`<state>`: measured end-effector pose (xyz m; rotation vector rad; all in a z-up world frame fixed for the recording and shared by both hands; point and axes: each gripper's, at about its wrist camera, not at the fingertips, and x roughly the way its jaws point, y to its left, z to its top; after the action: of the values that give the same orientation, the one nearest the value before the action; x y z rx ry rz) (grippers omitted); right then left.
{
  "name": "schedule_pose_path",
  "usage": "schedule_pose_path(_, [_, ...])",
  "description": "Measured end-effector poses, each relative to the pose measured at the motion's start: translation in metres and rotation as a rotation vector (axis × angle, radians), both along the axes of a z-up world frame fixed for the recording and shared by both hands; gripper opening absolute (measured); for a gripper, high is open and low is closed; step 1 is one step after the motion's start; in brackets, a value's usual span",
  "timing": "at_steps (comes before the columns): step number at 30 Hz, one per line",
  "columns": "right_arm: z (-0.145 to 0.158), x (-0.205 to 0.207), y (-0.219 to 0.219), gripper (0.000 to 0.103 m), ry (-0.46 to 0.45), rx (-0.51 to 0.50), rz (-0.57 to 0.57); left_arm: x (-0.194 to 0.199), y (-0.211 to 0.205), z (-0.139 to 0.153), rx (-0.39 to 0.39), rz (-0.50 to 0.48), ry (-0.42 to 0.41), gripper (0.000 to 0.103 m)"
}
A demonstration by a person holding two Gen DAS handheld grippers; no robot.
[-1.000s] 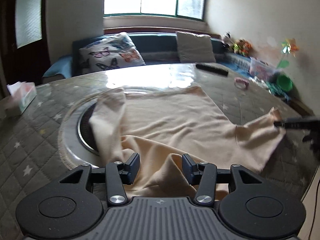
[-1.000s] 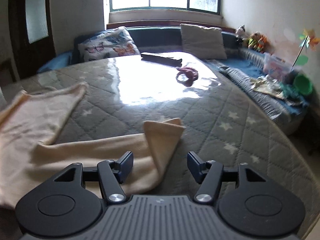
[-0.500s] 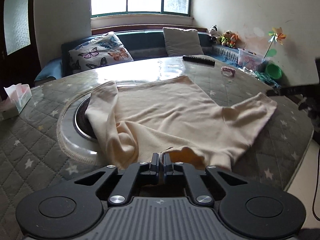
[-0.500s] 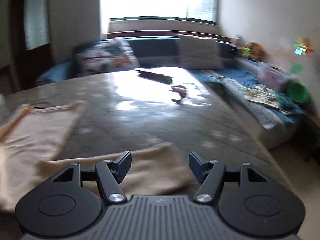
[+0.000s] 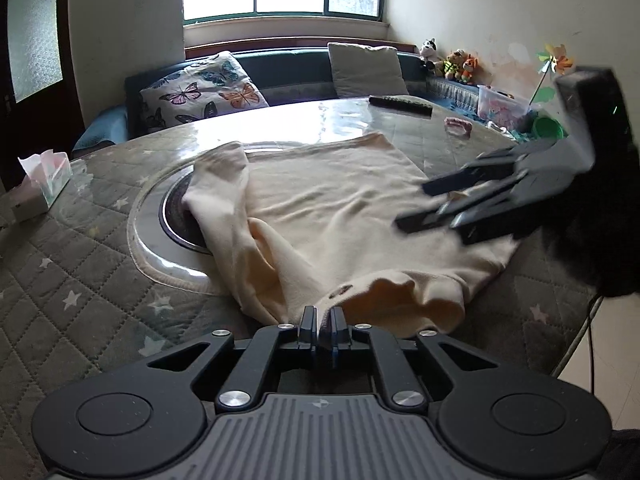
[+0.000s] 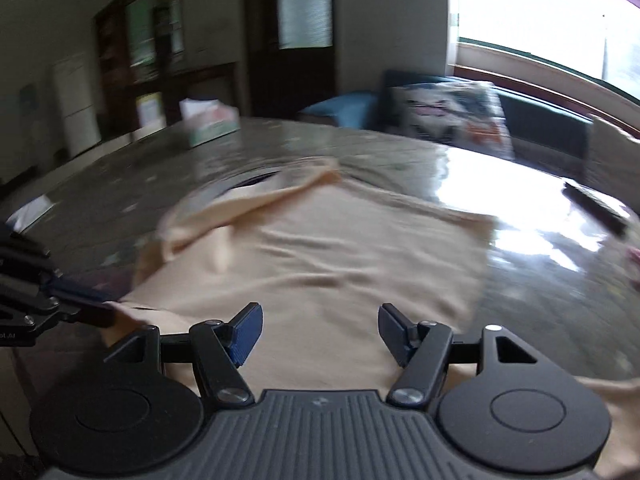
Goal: Fold clothes
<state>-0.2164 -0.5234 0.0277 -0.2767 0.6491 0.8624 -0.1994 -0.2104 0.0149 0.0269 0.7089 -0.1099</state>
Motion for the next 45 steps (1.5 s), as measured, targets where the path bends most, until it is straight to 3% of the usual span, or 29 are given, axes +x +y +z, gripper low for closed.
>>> schedule_pose_path(4, [-0.011, -0.011, 0.027, 0.066, 0.015, -0.019, 0.092, 0.009, 0.019, 0.01, 0.019, 0.037, -0.032, 0.035])
schedule_pose_path(9, [-0.024, -0.032, 0.041, 0.066, 0.01, -0.064, 0.202, 0.049, 0.042, 0.023, 0.054, 0.12, -0.068, 0.037])
schedule_pose_path(13, [-0.026, -0.041, 0.039, 0.066, -0.007, -0.064, 0.211, 0.098, 0.051, 0.021, 0.082, 0.133, -0.058, 0.037])
schedule_pose_path(19, [-0.027, -0.038, 0.037, 0.067, 0.013, -0.053, 0.209, 0.171, 0.048, 0.007, 0.14, 0.106, -0.013, 0.044])
schedule_pose_path(29, [-0.029, -0.034, 0.038, 0.069, 0.018, -0.046, 0.225, 0.252, 0.05, -0.028, 0.246, 0.184, 0.024, 0.05])
schedule_pose_path(31, [-0.03, -0.033, 0.038, 0.07, 0.018, -0.045, 0.228, 0.258, 0.057, -0.033, 0.265, 0.203, 0.02, 0.046])
schedule_pose_path(32, [-0.03, -0.033, 0.038, 0.07, 0.018, -0.045, 0.229, 0.258, 0.062, -0.034, 0.261, 0.214, 0.022, 0.027])
schedule_pose_path(34, [-0.03, -0.032, 0.038, 0.07, 0.017, -0.046, 0.23, 0.256, 0.078, -0.033, 0.231, 0.238, 0.022, 0.009])
schedule_pose_path(39, [-0.031, -0.033, 0.038, 0.07, 0.013, -0.048, 0.227, 0.221, 0.135, -0.01, 0.133, 0.378, -0.048, 0.003])
schedule_pose_path(45, [-0.031, -0.034, 0.04, 0.071, 0.005, -0.056, 0.216, 0.145, 0.201, 0.004, 0.064, 0.589, -0.11, 0.002])
